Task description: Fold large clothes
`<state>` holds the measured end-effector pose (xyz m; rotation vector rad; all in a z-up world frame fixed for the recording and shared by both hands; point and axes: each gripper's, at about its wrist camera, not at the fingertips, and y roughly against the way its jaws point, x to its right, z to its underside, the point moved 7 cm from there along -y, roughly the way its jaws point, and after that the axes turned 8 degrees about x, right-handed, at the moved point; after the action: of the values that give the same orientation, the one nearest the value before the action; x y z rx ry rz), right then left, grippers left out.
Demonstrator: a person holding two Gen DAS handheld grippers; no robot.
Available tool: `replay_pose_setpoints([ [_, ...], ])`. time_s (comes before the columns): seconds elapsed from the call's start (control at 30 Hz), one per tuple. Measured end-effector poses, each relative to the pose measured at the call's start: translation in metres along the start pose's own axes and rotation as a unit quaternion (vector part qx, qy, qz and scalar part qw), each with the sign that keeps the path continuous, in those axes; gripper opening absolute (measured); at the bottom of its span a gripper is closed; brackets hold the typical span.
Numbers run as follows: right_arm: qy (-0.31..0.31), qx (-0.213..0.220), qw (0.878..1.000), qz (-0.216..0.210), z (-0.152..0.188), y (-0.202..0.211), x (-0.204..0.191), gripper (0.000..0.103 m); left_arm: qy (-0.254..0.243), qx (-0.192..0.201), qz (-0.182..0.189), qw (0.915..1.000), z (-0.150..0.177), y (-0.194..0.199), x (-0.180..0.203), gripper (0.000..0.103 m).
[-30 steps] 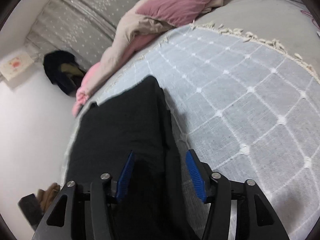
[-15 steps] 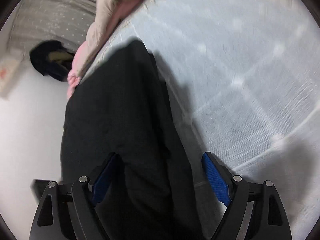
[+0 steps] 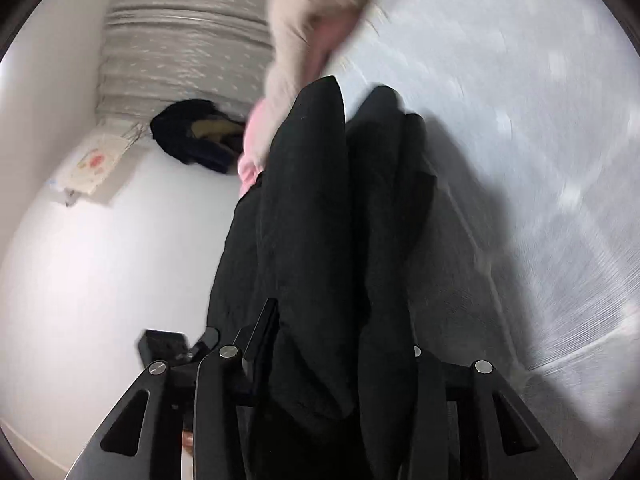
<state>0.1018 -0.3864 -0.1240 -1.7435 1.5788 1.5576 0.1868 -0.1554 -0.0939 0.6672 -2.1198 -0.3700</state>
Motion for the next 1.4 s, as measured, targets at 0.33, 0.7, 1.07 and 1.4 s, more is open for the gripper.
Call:
replay_pose_setpoints([
  [0.33,0.030,0.209,0.967,0.144,-0.070,0.128,0.030,0.056,-0.093,-0.023,-0.023,0.9951,-0.025,-0.106,0.051,0.088],
  [0.7,0.134,0.144,0.924,0.327,-0.029,0.132,0.048,0.058,-0.249,-0.027,-0.047,0.9671,0.034,-0.100,0.092,0.086],
  [1.07,0.119,0.142,0.901,0.392,0.003,0.158,0.030,0.062,-0.239,-0.043,-0.102,0.9646,0.068,-0.068,0.076,0.092],
  [1.4,0.194,0.154,0.872,0.423,0.052,0.168,-0.011,0.071,-0.248,-0.040,-0.213,0.9442,0.083,-0.010,0.083,0.102],
])
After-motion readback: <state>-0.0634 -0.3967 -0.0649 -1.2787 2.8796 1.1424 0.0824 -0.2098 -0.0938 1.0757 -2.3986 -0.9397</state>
